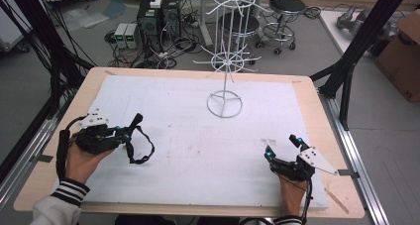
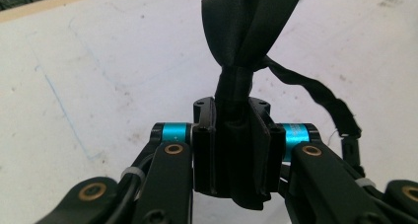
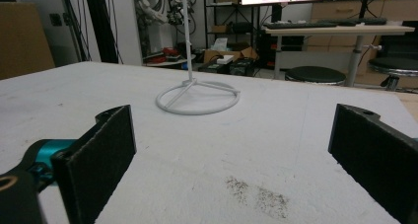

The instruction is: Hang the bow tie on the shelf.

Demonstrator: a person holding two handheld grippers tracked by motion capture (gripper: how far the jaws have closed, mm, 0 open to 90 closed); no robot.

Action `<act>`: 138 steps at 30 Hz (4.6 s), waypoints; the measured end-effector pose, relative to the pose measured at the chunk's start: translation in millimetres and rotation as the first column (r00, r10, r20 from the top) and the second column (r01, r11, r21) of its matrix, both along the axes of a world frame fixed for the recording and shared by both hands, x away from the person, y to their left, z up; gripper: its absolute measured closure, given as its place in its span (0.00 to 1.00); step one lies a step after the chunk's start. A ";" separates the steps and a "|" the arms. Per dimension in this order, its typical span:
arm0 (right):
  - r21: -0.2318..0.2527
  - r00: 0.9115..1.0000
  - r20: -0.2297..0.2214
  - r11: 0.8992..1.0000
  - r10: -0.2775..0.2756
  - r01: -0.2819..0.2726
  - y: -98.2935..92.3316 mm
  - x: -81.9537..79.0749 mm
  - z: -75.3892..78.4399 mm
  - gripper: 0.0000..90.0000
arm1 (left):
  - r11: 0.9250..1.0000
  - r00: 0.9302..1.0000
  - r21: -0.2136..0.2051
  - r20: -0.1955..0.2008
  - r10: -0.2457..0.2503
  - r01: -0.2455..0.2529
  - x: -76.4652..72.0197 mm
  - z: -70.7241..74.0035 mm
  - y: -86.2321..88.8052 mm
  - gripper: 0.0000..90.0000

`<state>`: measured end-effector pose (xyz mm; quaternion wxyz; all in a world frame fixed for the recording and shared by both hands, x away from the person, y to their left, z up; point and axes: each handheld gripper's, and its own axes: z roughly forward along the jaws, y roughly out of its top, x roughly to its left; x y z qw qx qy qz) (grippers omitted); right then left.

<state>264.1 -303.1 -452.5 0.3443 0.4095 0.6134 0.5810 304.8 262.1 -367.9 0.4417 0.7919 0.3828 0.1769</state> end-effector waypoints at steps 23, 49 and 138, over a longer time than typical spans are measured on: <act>-0.002 1.000 0.000 1.000 0.001 -0.001 0.5 -0.2 0.0 0.03 | 0.996 0.987 -0.036 0.141 -0.076 0.081 32.5 60.8 -58.3 0.82; -0.006 1.000 0.008 1.000 0.001 0.000 0.4 -0.5 -0.1 0.03 | 0.992 0.969 -0.043 0.221 -0.110 0.122 81.9 93.2 -132.0 0.82; -0.006 1.000 0.007 1.000 -0.009 0.009 0.5 0.0 0.0 0.03 | 0.988 0.983 -0.078 0.138 -0.124 0.136 130.1 53.0 -185.1 0.20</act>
